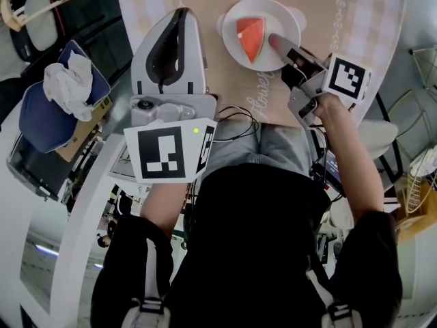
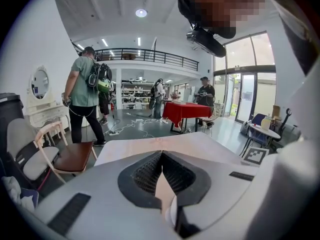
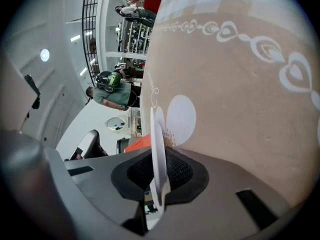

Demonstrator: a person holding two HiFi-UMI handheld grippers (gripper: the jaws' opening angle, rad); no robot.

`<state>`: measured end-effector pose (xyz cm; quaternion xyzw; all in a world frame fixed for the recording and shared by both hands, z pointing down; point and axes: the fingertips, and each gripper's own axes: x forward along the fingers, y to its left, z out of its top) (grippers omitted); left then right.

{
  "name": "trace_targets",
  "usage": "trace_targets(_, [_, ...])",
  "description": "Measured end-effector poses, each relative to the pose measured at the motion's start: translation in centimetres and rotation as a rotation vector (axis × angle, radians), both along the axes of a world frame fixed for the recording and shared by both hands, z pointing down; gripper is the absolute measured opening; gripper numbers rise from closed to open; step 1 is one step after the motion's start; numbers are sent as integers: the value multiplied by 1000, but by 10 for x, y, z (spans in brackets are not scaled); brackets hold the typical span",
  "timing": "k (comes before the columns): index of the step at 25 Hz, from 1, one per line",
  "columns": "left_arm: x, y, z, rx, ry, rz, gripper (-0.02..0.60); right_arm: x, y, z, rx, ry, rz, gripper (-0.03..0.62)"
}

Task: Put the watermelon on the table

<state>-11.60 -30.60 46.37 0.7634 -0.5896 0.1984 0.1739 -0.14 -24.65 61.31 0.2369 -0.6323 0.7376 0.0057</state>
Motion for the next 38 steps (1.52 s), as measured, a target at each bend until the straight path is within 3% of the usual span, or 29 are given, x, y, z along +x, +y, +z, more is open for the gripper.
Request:
trace_targets(4, [2,-3,-5,7,-4,4,9,1,3,3,-3,108,-47,53])
trace_targets(6, [2,-4,-6,10,-6,4,9,0,7,3,-3,147,-78,106])
trace_targets(10, [4,-5,-5,8,-8,7,9,-2,7,-2,24,154,-114,199])
trace_targets(13, [6,-5,-6,7,-7,8,9,4,5,-4,47,183,-131,225])
trace_targets(26, [11,-10,-27,41,4,30,9,42,10,-5,69,297,-147,229])
trace_targets(38, [5,5,-60,85,28,39,9,51,12,-36,167,393,-178,229])
